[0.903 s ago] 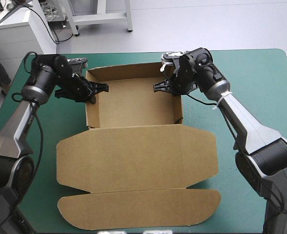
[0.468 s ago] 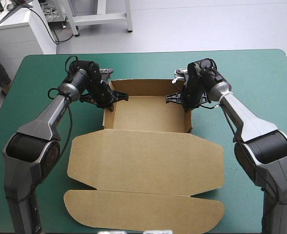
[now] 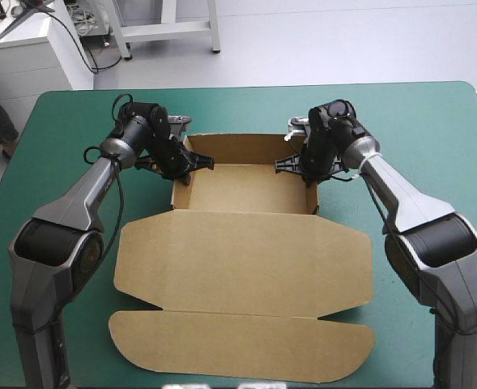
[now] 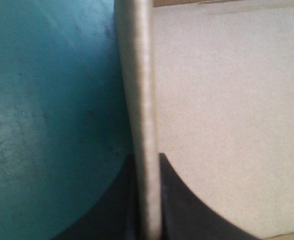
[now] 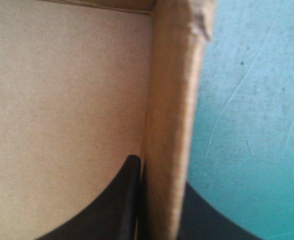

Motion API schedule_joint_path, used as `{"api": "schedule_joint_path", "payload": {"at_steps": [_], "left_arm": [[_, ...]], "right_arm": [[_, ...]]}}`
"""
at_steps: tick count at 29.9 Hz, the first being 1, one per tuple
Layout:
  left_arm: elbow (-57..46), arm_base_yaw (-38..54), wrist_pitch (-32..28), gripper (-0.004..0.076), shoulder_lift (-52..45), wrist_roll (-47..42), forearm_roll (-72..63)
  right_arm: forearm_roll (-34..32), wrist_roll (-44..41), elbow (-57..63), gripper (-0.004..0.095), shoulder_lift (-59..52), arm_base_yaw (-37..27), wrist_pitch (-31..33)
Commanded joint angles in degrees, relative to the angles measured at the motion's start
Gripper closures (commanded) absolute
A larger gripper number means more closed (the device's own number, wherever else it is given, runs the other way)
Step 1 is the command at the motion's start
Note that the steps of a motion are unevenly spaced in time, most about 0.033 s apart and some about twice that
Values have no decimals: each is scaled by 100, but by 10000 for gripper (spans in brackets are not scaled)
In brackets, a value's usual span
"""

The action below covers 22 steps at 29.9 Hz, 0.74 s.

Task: Fold the box

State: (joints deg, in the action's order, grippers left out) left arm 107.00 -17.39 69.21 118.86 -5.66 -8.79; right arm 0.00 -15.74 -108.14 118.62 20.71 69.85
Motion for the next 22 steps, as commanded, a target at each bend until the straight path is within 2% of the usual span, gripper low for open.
{"api": "schedule_joint_path", "payload": {"at_steps": [1, 3, 6, 9, 12, 14, 22], "left_arm": [[112, -87, 196, 678, -254, 222, -485], [127, -87, 220, 611, -264, 373, -515], [220, -87, 238, 463, -264, 385, -505], [422, -87, 283, 284, -264, 477, -493], [598, -87, 283, 145, -264, 646, -478], [670, -87, 283, 113, -264, 646, -444], [671, -87, 281, 114, -264, 646, -429]], "right_arm": [[-197, -8, -97, 628, -251, 34, 184], [-262, -8, -97, 525, -251, 34, 184], [-347, -82, -97, 432, -251, 34, 184], [-437, -137, -97, 403, -251, 34, 184], [-493, -149, -97, 403, -251, 34, 184], [-493, -149, -97, 403, -264, 34, 184], [-751, -136, -97, 403, -493, 34, 184]]}}
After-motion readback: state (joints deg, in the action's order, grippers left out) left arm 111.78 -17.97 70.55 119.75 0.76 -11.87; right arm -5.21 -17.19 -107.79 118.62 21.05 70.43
